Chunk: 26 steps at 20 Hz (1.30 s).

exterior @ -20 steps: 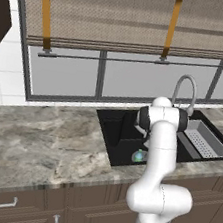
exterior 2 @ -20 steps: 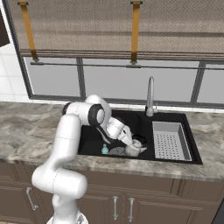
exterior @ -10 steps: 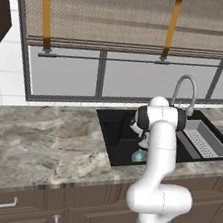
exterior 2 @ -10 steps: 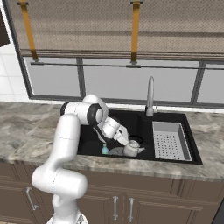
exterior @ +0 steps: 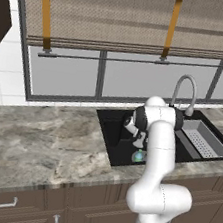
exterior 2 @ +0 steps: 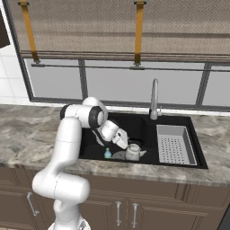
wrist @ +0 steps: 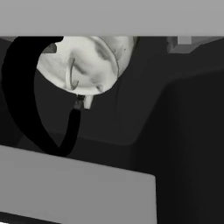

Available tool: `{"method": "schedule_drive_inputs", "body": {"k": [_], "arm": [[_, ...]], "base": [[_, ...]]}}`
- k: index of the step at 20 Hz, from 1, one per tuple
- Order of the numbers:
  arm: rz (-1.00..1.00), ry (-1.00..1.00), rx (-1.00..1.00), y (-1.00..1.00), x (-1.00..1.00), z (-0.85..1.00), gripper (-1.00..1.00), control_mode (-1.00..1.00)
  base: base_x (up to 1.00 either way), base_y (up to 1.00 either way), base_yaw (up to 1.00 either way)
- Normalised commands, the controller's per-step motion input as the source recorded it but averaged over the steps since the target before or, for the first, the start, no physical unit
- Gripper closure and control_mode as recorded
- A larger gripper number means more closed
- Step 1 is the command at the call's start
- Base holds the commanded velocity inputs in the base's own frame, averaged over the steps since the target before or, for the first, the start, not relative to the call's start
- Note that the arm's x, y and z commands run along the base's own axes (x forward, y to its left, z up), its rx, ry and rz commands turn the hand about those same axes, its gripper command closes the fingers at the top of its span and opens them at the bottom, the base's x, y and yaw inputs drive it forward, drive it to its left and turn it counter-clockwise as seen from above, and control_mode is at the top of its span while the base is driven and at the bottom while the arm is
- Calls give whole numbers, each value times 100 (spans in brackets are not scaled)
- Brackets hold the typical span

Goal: Open the cabinet, pick the kettle from the cabinet, and place it in the sink.

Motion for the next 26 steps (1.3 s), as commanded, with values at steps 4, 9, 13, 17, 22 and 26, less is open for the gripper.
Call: {"method": "schedule_drive_inputs", "body": {"k": [4, 9, 13, 17, 22, 26], "arm": [[0, 0, 0, 9, -9, -12, -100, -100], [-1, -1, 0, 5, -14, -5, -100, -100], [0, -3, 0, 11, -15, 0, -100, -100], [0, -1, 3, 13, -17, 0, -100, -100], [0, -1, 6, 5, -17, -1, -100, -100], [0, -11, 0, -1, -5, -7, -100, -100]], "base": [[0, 0, 0], [0, 0, 0], [0, 0, 0], [0, 0, 0], [0, 0, 0], [0, 0, 0]]}}
